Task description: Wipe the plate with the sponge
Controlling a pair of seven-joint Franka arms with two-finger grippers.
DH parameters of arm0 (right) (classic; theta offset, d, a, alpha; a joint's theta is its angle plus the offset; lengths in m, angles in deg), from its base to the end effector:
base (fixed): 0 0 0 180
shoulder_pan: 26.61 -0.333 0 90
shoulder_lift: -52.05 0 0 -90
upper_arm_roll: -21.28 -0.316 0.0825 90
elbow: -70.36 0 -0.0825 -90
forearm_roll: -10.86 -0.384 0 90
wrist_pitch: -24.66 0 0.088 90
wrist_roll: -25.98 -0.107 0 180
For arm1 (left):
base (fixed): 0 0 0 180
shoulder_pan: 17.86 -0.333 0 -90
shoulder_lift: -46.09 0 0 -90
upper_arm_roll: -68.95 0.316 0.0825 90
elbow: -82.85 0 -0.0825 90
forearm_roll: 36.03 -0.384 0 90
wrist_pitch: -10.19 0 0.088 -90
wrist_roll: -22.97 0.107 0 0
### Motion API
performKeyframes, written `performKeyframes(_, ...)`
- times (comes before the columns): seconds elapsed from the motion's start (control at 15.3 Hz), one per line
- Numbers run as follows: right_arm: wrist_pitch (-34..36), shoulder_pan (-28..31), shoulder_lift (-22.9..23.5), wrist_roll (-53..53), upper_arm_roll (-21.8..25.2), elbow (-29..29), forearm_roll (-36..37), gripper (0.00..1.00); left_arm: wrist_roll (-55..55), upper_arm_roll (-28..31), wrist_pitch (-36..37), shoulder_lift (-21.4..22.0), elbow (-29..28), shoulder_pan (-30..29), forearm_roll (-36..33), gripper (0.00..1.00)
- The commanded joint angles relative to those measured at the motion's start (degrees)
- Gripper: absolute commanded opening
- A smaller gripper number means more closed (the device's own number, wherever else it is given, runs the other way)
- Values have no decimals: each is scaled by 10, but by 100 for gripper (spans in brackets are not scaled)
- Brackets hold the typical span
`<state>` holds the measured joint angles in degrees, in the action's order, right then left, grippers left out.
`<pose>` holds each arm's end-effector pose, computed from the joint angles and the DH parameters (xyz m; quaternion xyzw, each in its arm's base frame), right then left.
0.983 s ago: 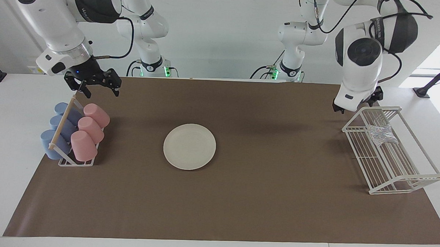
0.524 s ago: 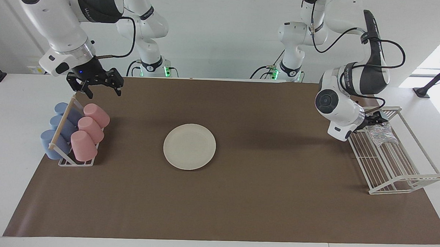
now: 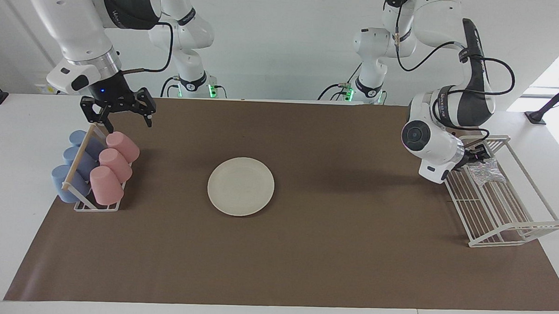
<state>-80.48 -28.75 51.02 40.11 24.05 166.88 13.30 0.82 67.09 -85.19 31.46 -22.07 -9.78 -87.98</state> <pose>0.5716 -0.0099 0.6051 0.9889 0.1208 0.0808 0.0311 0.5941 -0.0244 0.3989 -0.8899 0.0373 0.0661 0.4499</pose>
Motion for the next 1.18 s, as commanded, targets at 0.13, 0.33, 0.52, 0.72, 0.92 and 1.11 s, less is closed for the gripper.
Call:
performKeyframes(0.13,-11,2,-1,4,-1,5,12,100,-8,-2,-15,4,-6,-3,-12,0)
performKeyframes(0.33,19,9,-3,-89,-1,6,-14,100,-4,-2,-19,6,-3,-3,-12,0)
performKeyframes(0.52,70,27,-10,-188,6,14,-116,100,37,-3,-4,15,17,2,-2,0)
performKeyframes(0.72,71,14,-12,-372,-3,21,-128,100,108,-5,65,21,93,6,71,0)
performKeyframes(0.92,73,5,-27,-523,-2,52,-128,100,119,-15,120,28,159,5,137,0)
performKeyframes(1.11,80,11,-27,-679,0,51,-128,100,118,-6,142,74,185,-3,265,0)
